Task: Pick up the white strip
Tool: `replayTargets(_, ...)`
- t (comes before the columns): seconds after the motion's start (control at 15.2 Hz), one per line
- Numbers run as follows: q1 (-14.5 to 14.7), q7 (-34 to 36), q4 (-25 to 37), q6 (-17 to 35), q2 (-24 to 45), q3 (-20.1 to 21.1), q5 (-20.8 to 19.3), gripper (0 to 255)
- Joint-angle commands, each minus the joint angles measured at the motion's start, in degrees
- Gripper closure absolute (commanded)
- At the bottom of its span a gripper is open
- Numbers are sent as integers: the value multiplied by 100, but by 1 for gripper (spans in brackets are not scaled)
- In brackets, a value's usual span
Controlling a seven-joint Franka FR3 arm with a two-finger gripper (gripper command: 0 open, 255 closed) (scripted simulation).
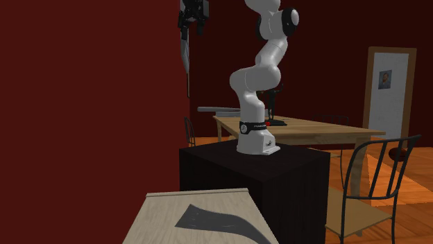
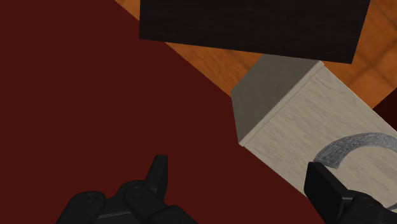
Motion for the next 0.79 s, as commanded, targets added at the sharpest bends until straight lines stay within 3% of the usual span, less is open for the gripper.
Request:
replayTargets(0.0, 0, 0, 0, 0, 0, 0, 0, 0)
replayTargets(0.73, 403, 1255, -1370, 1852, 122, 1104, 670, 0)
